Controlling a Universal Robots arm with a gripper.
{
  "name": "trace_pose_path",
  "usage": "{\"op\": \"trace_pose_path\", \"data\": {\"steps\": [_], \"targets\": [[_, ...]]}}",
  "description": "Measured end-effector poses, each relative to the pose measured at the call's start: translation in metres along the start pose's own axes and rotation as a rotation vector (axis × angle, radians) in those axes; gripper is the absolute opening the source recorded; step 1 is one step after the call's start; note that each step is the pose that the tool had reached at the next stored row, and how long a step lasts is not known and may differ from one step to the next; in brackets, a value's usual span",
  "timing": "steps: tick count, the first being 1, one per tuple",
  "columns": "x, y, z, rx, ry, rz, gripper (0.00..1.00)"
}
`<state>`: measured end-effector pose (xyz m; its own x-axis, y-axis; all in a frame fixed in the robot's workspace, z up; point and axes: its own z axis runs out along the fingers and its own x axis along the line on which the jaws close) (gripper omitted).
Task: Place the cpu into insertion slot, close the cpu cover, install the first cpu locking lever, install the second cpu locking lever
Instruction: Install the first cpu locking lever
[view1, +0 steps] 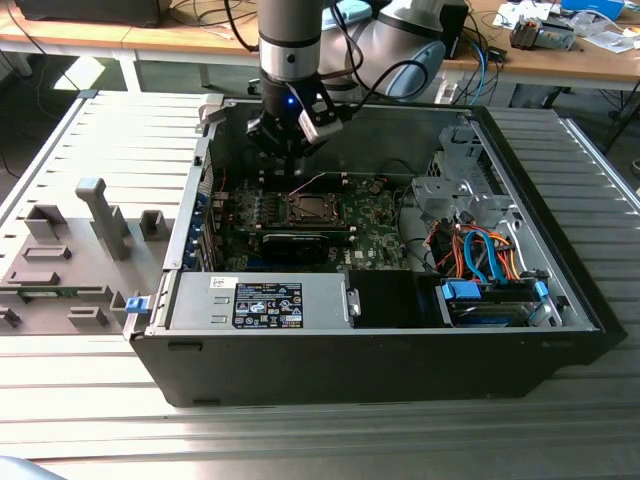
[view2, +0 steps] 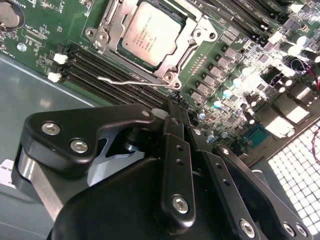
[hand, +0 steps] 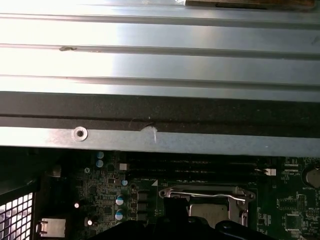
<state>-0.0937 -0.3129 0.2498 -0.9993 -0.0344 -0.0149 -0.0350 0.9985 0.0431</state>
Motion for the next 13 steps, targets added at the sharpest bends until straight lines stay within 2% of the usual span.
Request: {"op": "trace_pose_path", "data": {"steps": [13], "targets": [[0.0001, -0.0001, 0.0027, 0.0000, 0.0000, 0.000, 0.11]]}}
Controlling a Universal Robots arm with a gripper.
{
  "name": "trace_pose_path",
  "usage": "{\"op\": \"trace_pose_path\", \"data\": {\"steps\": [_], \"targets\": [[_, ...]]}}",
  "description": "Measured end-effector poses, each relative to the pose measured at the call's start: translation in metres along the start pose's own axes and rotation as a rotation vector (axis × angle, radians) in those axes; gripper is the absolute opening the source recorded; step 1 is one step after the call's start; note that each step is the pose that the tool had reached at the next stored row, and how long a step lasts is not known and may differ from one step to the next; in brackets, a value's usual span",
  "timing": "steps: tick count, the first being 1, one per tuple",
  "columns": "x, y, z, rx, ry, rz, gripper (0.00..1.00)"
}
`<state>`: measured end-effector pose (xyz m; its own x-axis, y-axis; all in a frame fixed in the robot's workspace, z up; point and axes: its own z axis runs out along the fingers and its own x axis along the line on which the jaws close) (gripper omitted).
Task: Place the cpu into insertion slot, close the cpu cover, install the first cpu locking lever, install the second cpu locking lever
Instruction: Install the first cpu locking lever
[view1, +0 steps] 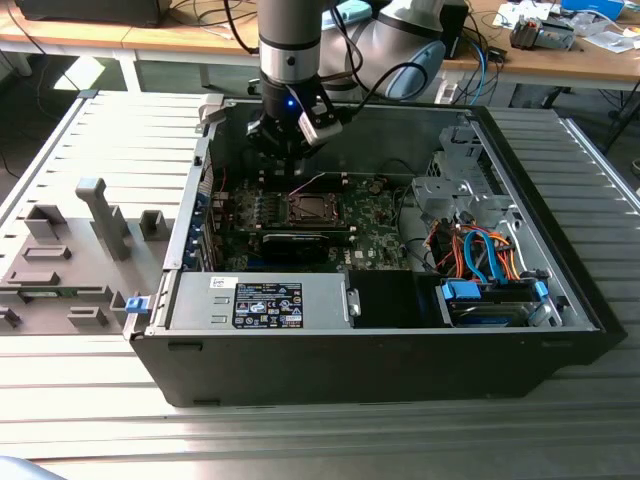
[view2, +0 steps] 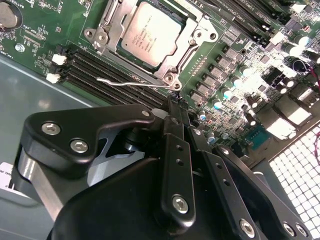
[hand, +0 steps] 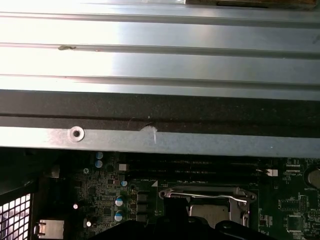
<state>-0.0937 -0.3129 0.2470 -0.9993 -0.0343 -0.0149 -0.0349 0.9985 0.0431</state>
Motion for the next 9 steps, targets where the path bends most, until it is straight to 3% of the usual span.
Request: {"op": "trace_pose_path", "data": {"steps": [9], "targets": [[0.0000, 0.0005, 0.0025, 0.0000, 0.0000, 0.000, 0.11]]}}
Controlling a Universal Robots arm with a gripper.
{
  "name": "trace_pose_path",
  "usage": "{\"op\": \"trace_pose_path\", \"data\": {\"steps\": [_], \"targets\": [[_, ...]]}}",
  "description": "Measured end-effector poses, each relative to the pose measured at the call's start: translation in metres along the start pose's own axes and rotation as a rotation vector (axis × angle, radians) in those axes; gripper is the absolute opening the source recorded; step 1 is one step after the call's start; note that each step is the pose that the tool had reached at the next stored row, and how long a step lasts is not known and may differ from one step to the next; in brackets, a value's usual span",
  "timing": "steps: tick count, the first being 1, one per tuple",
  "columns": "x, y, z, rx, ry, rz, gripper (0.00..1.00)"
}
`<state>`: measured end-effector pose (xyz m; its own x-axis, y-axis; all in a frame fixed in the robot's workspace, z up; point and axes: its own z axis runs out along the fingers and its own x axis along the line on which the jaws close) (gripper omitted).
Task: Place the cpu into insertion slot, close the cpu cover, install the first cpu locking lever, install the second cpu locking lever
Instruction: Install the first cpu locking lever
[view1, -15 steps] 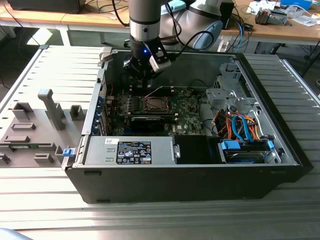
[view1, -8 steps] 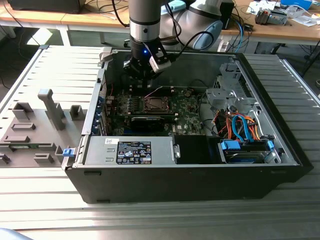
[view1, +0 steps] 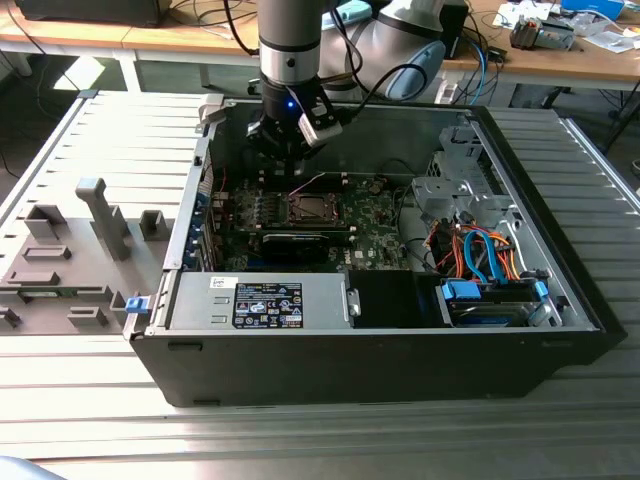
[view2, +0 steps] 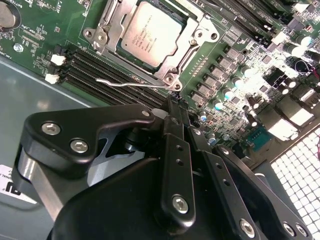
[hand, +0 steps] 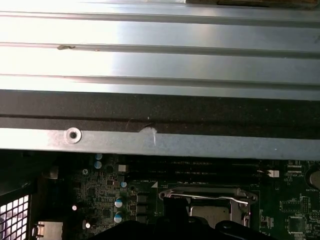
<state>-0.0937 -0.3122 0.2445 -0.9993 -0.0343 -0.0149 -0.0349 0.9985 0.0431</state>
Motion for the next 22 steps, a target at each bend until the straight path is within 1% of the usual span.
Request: {"op": "trace_pose_path", "data": {"steps": [12, 22], "targets": [[0.0000, 0.0033, 0.0038, -0.0001, -0.0001, 0.000, 0.11], [-0.0001, 0.0044, 0.0063, 0.0000, 0.0000, 0.000, 0.11]]}}
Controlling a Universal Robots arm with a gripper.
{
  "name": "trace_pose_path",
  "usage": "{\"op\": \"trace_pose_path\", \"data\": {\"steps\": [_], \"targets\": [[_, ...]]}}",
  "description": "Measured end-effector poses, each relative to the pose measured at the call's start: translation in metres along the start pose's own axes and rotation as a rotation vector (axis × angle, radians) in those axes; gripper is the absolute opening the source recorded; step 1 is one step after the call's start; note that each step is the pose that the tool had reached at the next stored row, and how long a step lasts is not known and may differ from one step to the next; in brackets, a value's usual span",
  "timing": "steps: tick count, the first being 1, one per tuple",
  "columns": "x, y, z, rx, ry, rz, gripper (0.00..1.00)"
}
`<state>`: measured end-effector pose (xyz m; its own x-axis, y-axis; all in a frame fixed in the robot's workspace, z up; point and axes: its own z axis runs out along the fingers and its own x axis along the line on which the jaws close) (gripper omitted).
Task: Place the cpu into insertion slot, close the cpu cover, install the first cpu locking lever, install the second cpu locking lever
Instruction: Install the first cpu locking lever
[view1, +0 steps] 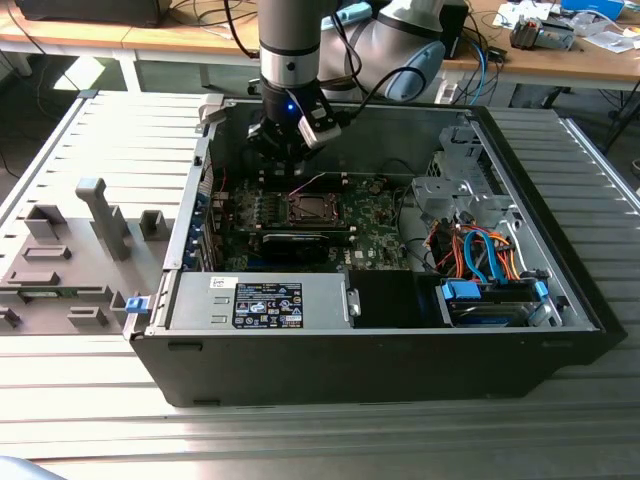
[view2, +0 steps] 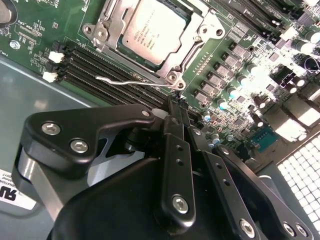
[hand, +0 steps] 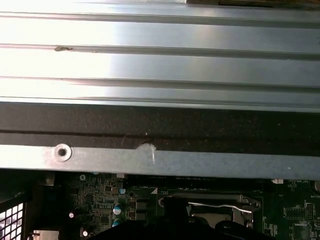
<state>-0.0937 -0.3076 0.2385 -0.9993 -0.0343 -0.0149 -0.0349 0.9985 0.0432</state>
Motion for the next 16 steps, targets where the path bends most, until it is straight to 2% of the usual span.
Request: {"op": "trace_pose_path", "data": {"steps": [4, 6, 11, 16], "targets": [[0.0000, 0.0005, 0.0012, 0.0000, 0.0000, 0.000, 0.11], [-0.0001, 0.0033, 0.0031, 0.0006, 0.0000, 0.000, 0.11], [-0.0020, 0.0029, 0.0099, 0.0023, 0.0002, -0.003, 0.11], [-0.0042, 0.0028, 0.0115, 0.0023, 0.0003, -0.003, 0.11]]}}
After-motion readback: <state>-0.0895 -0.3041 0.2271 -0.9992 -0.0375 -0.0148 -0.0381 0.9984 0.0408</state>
